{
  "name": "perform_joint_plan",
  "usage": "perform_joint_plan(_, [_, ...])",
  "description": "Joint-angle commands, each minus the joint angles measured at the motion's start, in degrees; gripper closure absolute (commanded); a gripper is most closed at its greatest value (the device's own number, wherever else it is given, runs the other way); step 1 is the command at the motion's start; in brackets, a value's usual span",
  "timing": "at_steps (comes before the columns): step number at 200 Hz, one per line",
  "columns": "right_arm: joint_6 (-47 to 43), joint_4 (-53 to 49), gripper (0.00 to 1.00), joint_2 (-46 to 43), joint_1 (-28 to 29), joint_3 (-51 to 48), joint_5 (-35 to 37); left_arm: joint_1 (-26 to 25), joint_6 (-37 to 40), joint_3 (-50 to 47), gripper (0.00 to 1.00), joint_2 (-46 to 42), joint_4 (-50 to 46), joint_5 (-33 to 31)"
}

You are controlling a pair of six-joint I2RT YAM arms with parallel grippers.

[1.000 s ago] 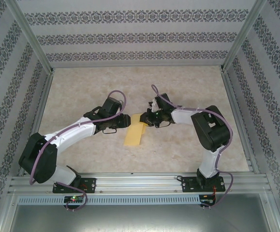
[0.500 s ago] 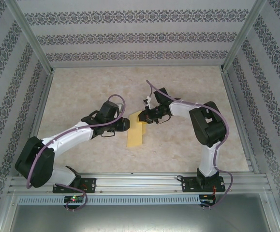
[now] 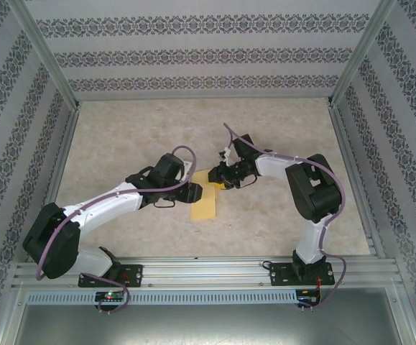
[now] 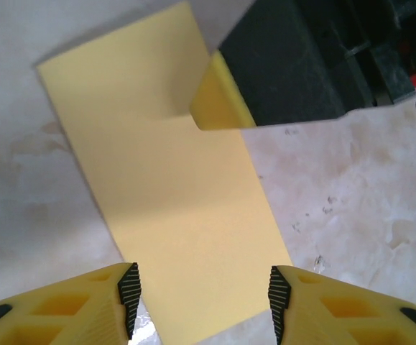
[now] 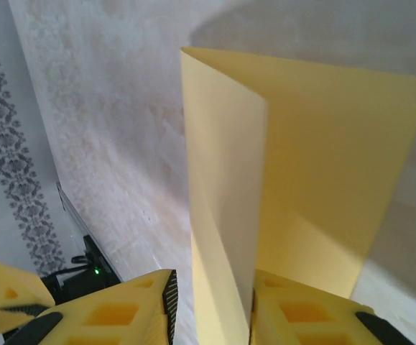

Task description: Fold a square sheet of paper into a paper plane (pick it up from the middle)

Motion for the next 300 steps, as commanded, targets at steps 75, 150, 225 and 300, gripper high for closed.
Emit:
perform_joint_plan(75, [11.4,11.0,0.72,-2.2,1.2,-4.8,1.0,-20.6,6.4,5.7,0.39,6.4,-9.0,-20.2])
perform_joint_plan(150, [12.3,11.4,0.72,-2.1,1.7,-4.9,1.2,-27.1,5.5,11.8,0.35,15.8,-14.7,-35.6])
perform_joint_plan(225, [11.3,9.6,0.72,-2.1,1.7,-4.6,2.1,-27.6,5.6,11.8,0.46,16.6,-14.1,-37.1])
perform_joint_plan(300, [10.0,7.5,0.72,-2.5,1.2,-4.5,3.1,-27.6,5.2,10.9,0.74,14.0,-14.2,-39.0])
